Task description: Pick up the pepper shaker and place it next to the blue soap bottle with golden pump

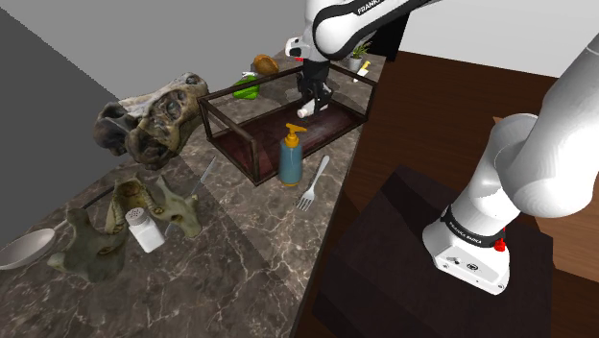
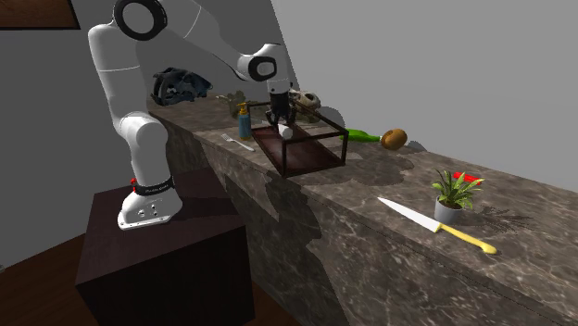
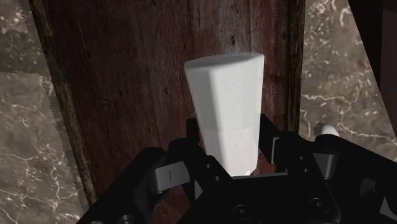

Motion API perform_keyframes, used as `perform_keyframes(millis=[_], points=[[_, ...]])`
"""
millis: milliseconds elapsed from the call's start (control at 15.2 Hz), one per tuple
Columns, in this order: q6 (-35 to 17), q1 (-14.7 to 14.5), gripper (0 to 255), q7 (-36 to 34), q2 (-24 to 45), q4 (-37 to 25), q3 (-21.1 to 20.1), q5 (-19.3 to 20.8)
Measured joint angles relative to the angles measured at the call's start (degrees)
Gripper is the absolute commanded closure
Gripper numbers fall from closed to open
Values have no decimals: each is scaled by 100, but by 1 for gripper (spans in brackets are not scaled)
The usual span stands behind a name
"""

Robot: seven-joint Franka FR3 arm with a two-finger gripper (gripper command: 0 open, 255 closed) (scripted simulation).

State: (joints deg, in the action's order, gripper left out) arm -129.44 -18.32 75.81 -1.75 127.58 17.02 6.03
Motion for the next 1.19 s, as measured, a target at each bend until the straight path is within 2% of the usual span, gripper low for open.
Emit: perform_keyframes(millis=[1188], points=[[1378,-29,255,-8,-527,-865,-63,83]])
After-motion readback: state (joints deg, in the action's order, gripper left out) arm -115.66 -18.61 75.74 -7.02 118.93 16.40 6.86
